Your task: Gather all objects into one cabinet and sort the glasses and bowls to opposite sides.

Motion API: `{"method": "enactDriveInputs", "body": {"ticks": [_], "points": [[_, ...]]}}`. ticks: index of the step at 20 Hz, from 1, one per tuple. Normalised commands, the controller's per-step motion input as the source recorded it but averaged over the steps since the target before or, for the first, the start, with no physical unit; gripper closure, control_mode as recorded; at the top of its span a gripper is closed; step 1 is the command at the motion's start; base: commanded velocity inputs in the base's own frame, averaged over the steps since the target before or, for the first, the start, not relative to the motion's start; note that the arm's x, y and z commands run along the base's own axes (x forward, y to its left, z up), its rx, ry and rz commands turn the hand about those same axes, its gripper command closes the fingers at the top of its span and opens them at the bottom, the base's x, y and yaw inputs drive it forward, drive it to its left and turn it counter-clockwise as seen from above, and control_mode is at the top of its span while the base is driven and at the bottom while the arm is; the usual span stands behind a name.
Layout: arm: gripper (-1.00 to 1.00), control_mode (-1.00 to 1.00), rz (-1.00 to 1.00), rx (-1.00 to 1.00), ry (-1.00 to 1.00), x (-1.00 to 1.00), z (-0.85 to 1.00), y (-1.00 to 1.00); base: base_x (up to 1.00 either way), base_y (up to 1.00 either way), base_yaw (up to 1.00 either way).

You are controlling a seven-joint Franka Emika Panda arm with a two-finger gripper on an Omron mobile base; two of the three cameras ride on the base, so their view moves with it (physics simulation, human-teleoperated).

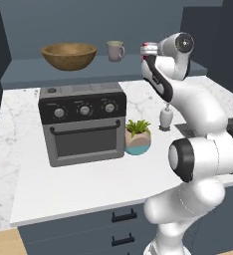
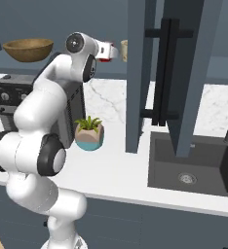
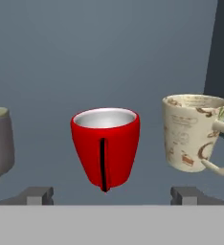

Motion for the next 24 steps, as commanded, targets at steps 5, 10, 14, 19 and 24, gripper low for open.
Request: {"method": "enactDriveInputs", "body": {"ticks": [5,10,14,19,24], "points": [[-1.0,-1.0,0.0,-0.01,-0.02,-1.0,0.01,0.18,0.0,0.0,0.0],[-1.0,-1.0,0.0,0.0,0.0,-0.86,0.19,0.25,0.0,0.0,0.0],[-1.0,-1.0,0.0,0.0,0.03,-0.72,0.57,0.26,0.0,0.0,0.0],[-1.0,-1.0,0.0,0.0,0.04,-0.88,0.53,0.27,0.0,0.0,0.0],[-1.0,-1.0,0.0,0.0,0.03,-0.99,0.28,0.28,0.0,0.0,0.0]]}}
